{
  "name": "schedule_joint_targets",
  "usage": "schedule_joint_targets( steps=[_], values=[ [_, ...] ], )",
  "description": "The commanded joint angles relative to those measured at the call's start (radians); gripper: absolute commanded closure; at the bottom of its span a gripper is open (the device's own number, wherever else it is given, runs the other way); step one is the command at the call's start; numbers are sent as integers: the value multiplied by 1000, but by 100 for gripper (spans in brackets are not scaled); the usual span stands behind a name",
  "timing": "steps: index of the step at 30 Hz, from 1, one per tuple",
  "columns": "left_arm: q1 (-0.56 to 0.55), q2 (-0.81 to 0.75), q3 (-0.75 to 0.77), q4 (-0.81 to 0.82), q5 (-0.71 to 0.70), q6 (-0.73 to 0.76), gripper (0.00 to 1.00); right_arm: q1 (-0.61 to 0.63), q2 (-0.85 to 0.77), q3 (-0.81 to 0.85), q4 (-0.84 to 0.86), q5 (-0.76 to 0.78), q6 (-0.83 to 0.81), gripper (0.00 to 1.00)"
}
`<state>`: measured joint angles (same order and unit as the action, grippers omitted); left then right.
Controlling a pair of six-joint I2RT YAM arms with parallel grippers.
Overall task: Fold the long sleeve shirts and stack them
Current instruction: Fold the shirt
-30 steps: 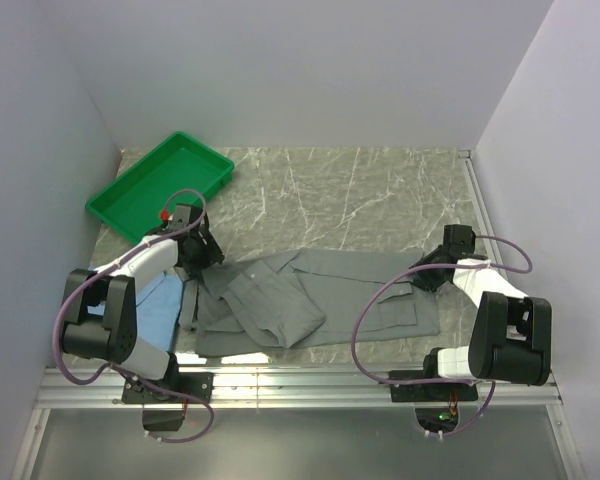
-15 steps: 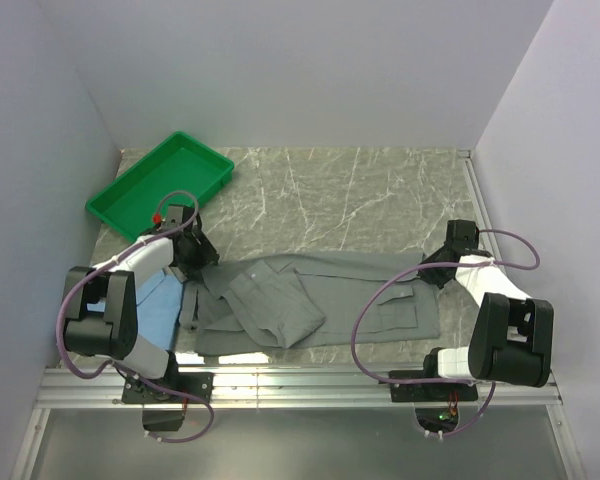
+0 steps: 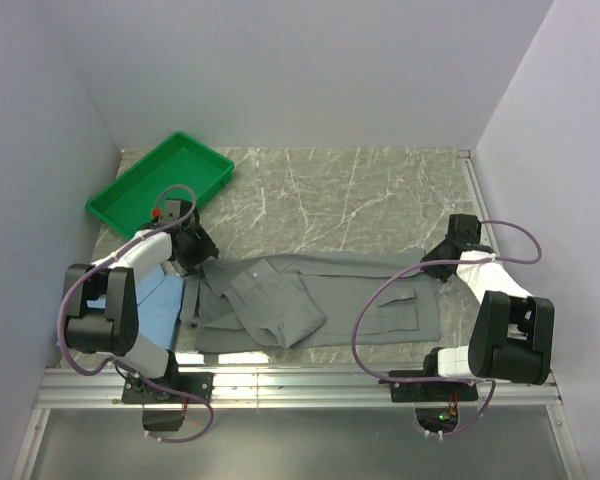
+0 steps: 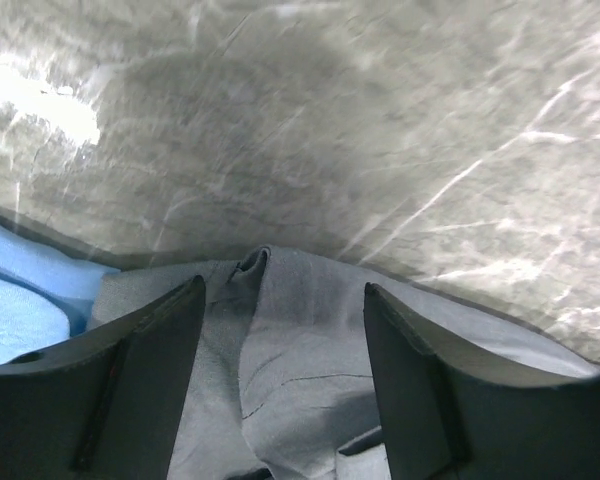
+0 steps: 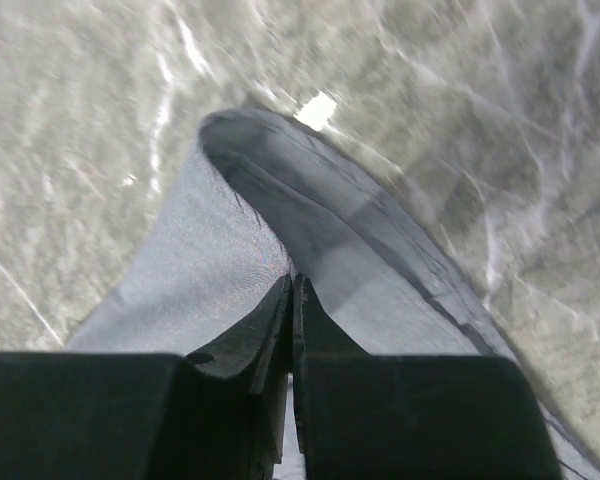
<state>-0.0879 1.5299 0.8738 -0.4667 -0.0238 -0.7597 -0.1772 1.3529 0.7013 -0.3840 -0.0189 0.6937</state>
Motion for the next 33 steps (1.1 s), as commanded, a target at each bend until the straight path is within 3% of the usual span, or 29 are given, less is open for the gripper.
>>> schedule_joint_targets(
  steps=[1,9,16,33],
  values=[
    [7,-51,36,-10,16,28,31,-2,6,49,31,24,-25,93],
    [5,-112,-9,-6,47,33,34,13,5,53,36,23,-34,93],
    [0,-91,-53,19,59,28,51,15,8,50,40,22,-33,93],
    [0,-30,-93,76,90,11,54,15,9,43,53,22,-31,93]
  ],
)
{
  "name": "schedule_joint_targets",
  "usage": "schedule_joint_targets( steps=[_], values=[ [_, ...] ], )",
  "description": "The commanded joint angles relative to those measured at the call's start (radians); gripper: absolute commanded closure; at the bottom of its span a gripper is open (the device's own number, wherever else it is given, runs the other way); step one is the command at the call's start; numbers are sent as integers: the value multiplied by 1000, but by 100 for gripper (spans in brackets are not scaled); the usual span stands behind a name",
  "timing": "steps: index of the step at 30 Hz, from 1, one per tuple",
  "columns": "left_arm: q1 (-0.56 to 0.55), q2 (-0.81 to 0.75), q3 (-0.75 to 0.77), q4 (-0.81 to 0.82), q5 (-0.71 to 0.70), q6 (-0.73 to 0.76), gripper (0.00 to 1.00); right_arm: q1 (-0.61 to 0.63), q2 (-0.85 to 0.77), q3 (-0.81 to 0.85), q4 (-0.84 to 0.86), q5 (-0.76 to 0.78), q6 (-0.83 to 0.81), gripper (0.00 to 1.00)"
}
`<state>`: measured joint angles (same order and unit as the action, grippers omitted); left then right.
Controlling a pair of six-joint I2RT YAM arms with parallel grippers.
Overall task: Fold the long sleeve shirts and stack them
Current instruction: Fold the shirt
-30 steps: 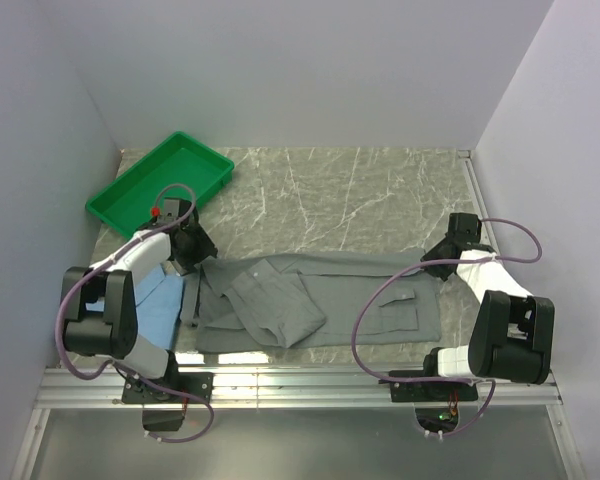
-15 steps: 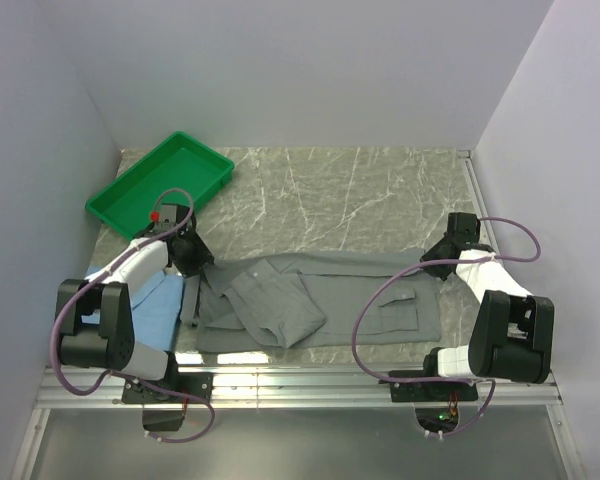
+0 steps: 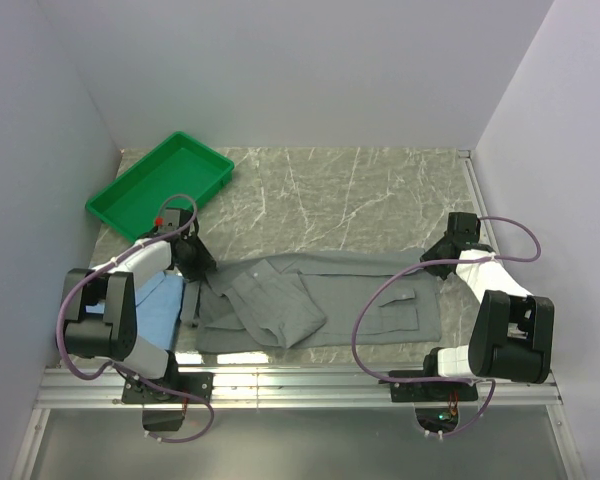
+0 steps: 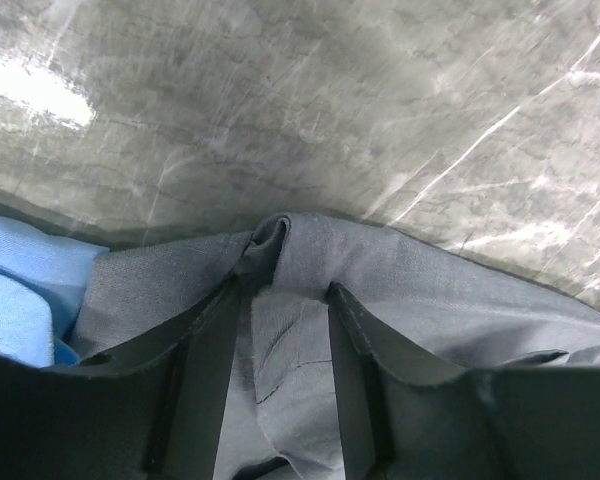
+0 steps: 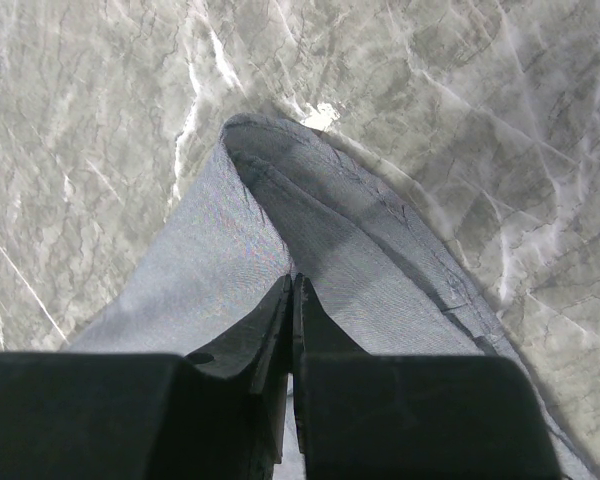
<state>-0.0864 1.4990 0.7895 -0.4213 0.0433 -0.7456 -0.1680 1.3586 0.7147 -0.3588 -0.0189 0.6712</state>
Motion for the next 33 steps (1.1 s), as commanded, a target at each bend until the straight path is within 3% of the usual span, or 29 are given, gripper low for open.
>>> schedule_joint_targets(
  steps=[1,10,12,15,19,33],
  values=[
    [-3,3,-4,29,23,-1,54,5,5,28,29,19,-9,93],
    [-3,0,7,24,23,6,63,5,0,25,31,7,-10,93],
    [-3,-3,7,29,20,9,74,5,5,23,34,2,-10,93],
    [-3,-2,17,30,13,15,79,5,7,23,35,-3,-9,93],
    [-3,12,45,27,7,37,99,8,5,25,32,7,-13,93],
    [-3,98,260,-63,-161,184,96,5,25,20,41,42,-35,93]
  ],
)
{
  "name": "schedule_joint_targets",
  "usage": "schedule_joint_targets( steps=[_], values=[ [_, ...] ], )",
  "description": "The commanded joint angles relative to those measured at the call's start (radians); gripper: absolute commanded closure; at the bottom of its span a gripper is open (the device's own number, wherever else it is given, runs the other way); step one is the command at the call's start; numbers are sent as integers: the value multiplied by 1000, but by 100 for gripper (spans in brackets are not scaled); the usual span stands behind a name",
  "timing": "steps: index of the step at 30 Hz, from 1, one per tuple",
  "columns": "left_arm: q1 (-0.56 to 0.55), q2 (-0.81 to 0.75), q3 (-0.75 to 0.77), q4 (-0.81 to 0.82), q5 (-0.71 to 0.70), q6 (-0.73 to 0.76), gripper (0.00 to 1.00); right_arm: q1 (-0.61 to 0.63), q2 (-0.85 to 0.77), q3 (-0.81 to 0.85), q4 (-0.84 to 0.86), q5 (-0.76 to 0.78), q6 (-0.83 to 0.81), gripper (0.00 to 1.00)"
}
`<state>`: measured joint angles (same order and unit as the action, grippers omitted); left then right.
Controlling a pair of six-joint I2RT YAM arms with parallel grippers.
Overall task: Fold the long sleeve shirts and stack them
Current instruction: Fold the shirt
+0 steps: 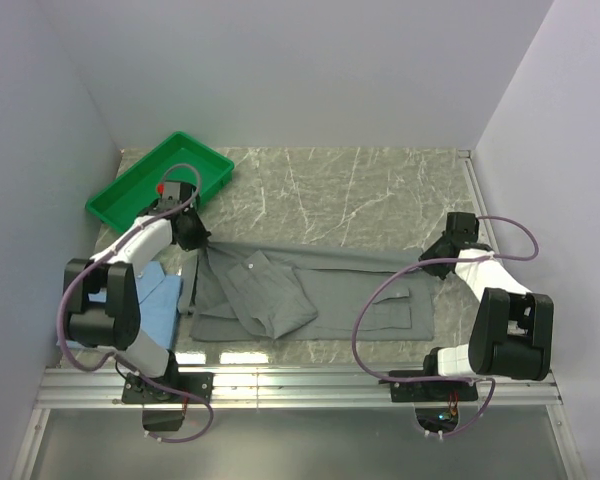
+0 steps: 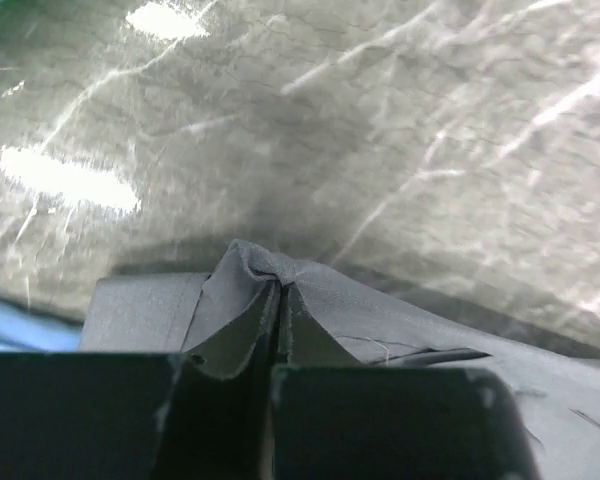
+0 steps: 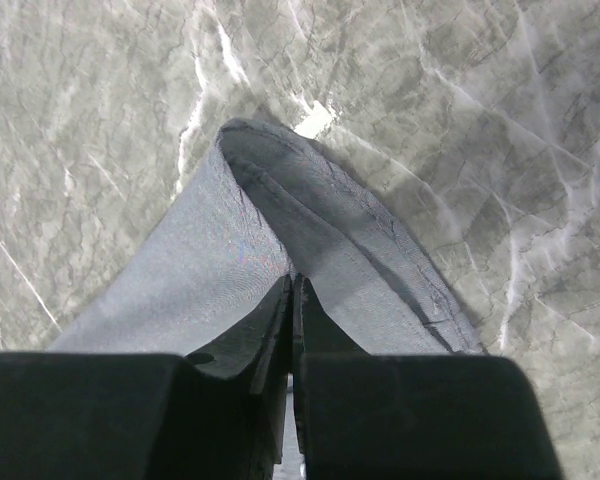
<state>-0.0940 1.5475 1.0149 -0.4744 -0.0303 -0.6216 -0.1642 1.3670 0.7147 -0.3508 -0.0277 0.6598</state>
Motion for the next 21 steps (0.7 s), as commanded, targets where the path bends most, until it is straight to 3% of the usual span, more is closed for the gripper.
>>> schedule_joint_targets(
  steps=[1,5,8,13,14,17,21],
  values=[
    [5,66,37,-7,-83,62,95,0,26,19,36,51,-26,93],
    [5,163,63,13,-68,60,84,2,61,20,50,38,-35,90],
    [5,172,106,25,-63,56,79,11,64,32,58,38,-45,82],
    [5,128,157,62,-68,40,65,49,-5,84,33,92,-43,51],
    [5,97,154,71,-71,28,53,61,-22,103,26,112,-42,47],
    [5,15,111,102,-77,5,33,120,-81,115,19,149,-43,45],
    [5,-66,50,80,-63,-12,34,195,-89,118,59,72,-54,47]
  ],
)
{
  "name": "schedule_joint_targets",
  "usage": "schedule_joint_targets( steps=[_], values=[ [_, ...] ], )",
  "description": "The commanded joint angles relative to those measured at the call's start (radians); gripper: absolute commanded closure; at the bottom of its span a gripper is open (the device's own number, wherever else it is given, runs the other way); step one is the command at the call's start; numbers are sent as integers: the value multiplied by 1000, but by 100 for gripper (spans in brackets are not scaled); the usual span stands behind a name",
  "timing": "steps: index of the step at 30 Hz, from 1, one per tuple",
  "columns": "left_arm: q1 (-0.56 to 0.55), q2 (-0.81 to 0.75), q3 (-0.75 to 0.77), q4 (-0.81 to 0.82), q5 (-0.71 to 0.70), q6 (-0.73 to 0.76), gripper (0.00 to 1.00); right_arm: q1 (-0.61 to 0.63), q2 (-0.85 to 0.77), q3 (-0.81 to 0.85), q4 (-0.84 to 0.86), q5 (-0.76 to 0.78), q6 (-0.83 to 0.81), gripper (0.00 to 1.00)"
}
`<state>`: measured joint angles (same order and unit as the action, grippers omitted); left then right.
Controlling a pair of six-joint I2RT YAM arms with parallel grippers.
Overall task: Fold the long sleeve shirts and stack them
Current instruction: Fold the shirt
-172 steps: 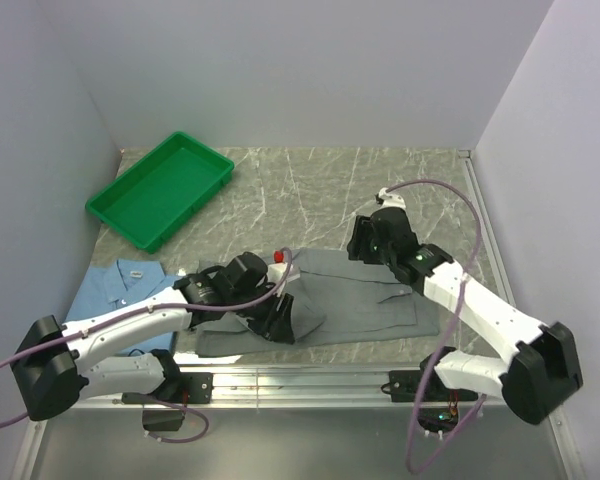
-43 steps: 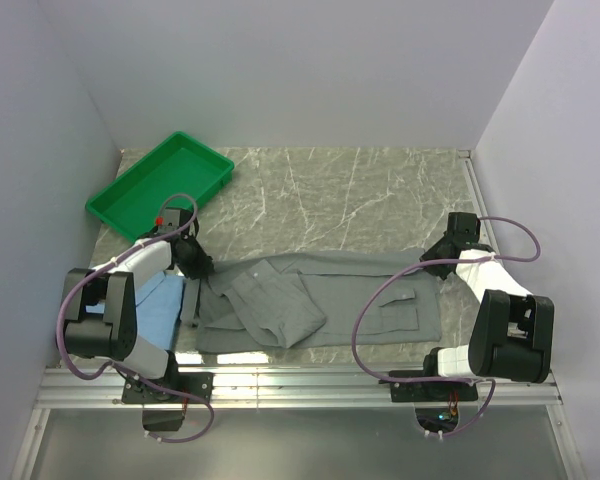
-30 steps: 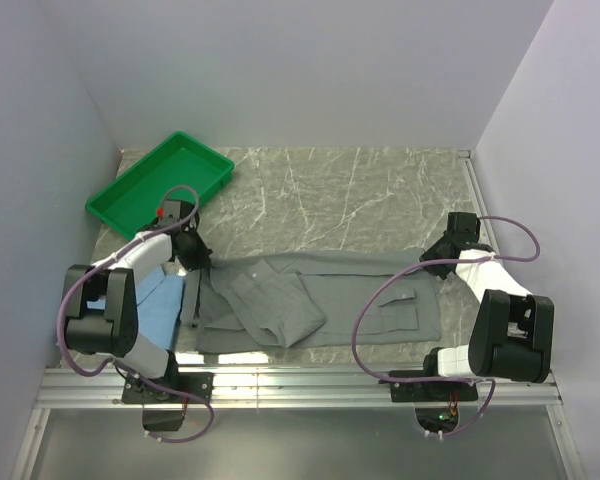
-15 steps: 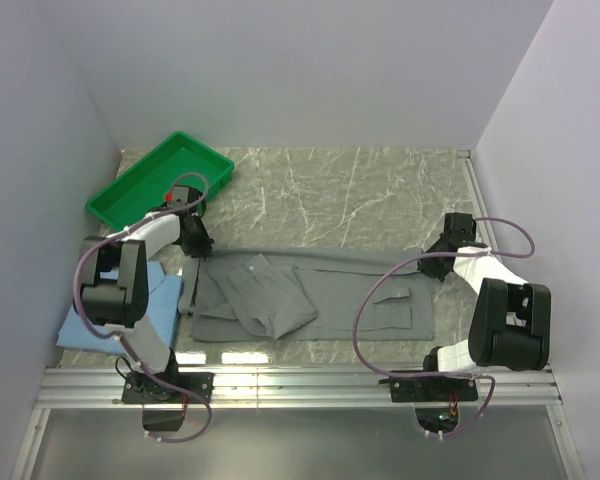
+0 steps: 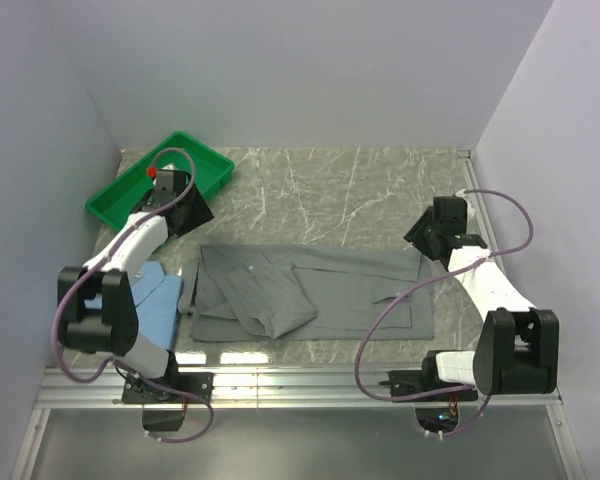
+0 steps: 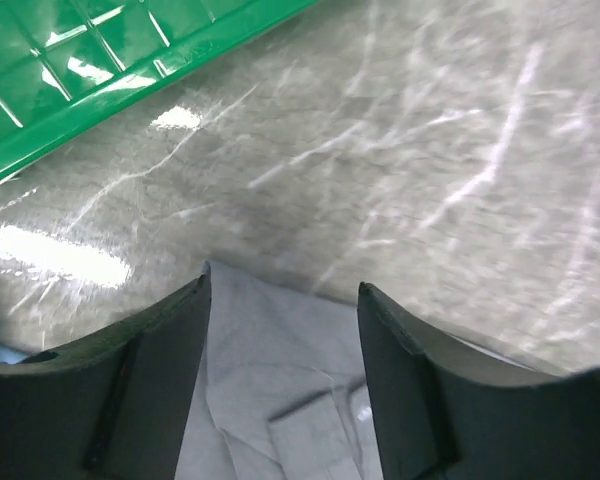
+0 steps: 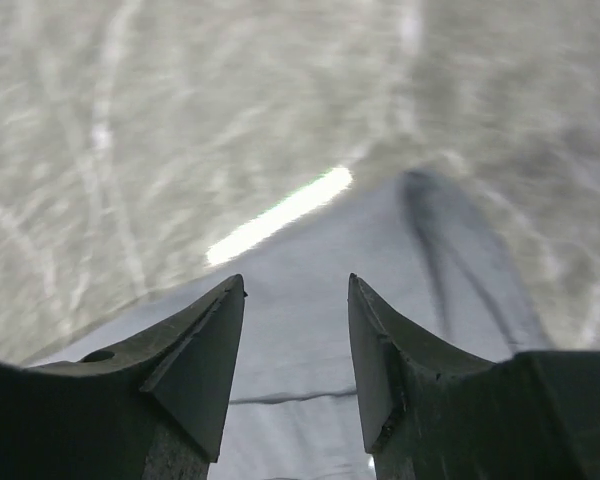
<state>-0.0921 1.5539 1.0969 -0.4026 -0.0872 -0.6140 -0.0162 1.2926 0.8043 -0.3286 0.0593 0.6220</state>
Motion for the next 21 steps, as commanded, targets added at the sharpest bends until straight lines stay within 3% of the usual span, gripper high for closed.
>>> schedule_joint_targets(
  steps=[1,9,16,21],
  values=[
    [3,-89,-57,2,6,-23,35,64,-7,26,48,-53,-15,47],
    [3,-52,-158,27,86,-58,53,56,109,-25,149,-147,36,53],
    [5,122,-115,15,107,-81,64,-65,261,-1,187,-179,33,57],
    [9,150,-126,-30,54,-93,69,-154,367,53,172,-162,38,57]
  ],
)
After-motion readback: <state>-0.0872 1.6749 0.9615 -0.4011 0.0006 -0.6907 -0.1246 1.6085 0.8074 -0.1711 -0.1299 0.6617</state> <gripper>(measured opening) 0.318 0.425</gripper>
